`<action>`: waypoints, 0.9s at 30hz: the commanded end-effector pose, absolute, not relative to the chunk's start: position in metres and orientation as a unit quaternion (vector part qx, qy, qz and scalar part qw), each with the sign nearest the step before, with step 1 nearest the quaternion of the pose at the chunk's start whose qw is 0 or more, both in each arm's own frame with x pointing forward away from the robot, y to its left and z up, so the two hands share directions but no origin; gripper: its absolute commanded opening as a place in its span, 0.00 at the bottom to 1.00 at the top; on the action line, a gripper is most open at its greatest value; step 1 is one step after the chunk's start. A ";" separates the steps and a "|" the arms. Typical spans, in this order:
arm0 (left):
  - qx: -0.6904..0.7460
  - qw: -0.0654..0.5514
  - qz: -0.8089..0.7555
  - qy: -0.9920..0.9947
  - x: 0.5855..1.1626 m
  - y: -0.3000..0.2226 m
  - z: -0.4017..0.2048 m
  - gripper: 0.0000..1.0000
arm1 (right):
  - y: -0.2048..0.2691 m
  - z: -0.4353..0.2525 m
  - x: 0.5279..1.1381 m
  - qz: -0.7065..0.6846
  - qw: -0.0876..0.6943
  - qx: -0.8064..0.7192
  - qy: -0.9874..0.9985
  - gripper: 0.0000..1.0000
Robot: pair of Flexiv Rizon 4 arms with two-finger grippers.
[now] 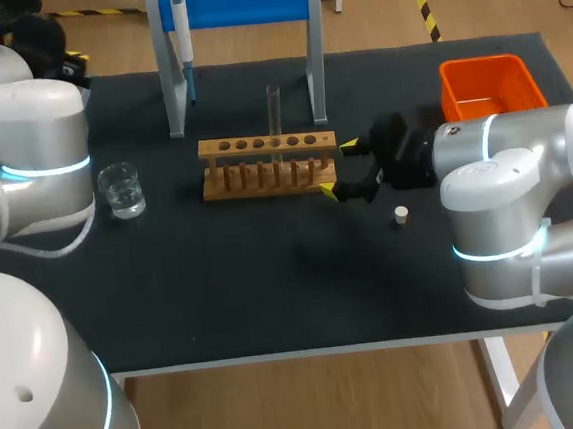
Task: Invert the test tube, pick up the pipette, mount the tip to pipette, aspirate from beaker and dispense into the tube, eject the tip, return the pipette, and cap with the stopper.
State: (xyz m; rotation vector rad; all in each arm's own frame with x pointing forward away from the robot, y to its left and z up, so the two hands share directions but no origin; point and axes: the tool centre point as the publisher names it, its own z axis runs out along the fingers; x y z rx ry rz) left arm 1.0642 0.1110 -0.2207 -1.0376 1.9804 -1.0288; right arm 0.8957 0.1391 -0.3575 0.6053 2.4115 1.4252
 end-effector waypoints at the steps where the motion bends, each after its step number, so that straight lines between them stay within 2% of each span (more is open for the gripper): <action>1: -0.322 0.271 -0.405 0.812 1.009 0.113 -0.188 0.00 | 0.138 -0.357 0.896 0.492 0.136 0.209 0.834 1.00; 21: -0.322 0.271 -0.405 0.812 1.009 0.113 -0.188 0.00 | 0.138 -0.357 0.896 0.492 0.136 0.209 0.834 1.00; 27: -0.286 0.235 -0.412 0.833 0.962 0.072 -0.172 0.00 | 0.138 -0.357 0.896 0.492 0.136 0.209 0.834 1.00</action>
